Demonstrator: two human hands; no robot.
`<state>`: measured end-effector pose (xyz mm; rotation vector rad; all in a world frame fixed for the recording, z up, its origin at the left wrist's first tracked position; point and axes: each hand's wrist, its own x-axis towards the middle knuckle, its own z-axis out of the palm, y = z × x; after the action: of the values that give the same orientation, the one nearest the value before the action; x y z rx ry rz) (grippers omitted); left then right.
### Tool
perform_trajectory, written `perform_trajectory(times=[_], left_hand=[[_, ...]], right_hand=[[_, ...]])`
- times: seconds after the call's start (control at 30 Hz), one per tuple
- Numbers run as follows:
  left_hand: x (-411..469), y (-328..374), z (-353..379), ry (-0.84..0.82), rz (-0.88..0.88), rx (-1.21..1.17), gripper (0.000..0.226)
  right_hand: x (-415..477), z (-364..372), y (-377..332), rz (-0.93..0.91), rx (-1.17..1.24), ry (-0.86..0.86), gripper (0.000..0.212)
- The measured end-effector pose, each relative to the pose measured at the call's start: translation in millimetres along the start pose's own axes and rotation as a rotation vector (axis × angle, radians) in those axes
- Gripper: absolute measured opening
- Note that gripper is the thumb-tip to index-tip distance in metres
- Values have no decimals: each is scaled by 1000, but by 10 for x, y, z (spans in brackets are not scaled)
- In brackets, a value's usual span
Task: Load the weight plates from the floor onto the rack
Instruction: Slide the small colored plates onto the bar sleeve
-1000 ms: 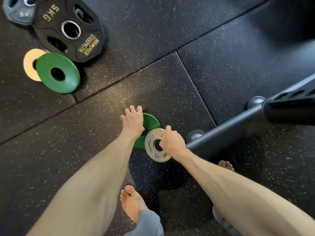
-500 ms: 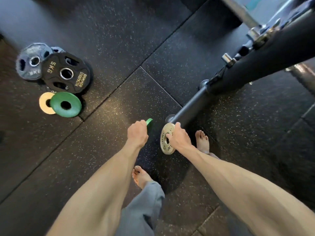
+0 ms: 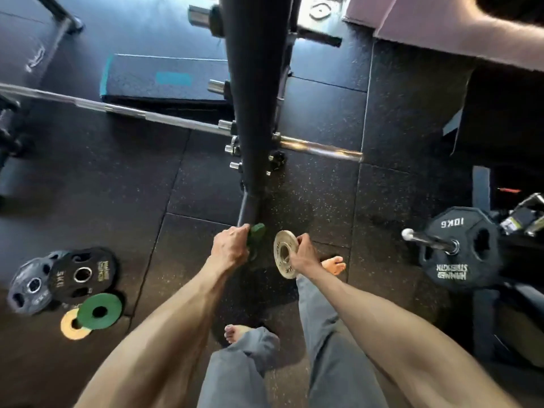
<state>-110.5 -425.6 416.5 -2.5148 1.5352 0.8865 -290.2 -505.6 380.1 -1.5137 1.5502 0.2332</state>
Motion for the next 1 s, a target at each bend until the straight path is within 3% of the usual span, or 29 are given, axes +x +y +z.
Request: perform_trajectory(times=[0.2, 0.4, 0.47, 0.57, 0.63, 0.7, 0.8, 1.0], left_hand=[[274, 1039, -616, 28, 347, 247, 27], [658, 2136, -976, 71, 564, 393, 36], [818, 2480, -1066, 94, 614, 420, 35], [1068, 2932, -1205, 105, 680, 465, 36], [1229, 3216, -1278, 116, 732, 480, 42], [1375, 3474, -1340, 137, 766, 503, 39], [1592, 3782, -1391, 130, 807, 519, 41], [1882, 4337, -1535, 194, 935, 477, 42]], right_hand=[[146, -1166, -29, 183, 451, 125, 26], [490, -2409, -28, 186, 467, 10, 29], [616, -2761, -10, 243, 497, -96, 40], [783, -3264, 108, 353, 519, -190, 80], [821, -3611, 160, 376, 549, -227, 88], [799, -3941, 191, 391, 552, -301, 83], [856, -4298, 291, 396, 553, -334, 50], [1227, -4756, 410, 421, 740, -310, 31]])
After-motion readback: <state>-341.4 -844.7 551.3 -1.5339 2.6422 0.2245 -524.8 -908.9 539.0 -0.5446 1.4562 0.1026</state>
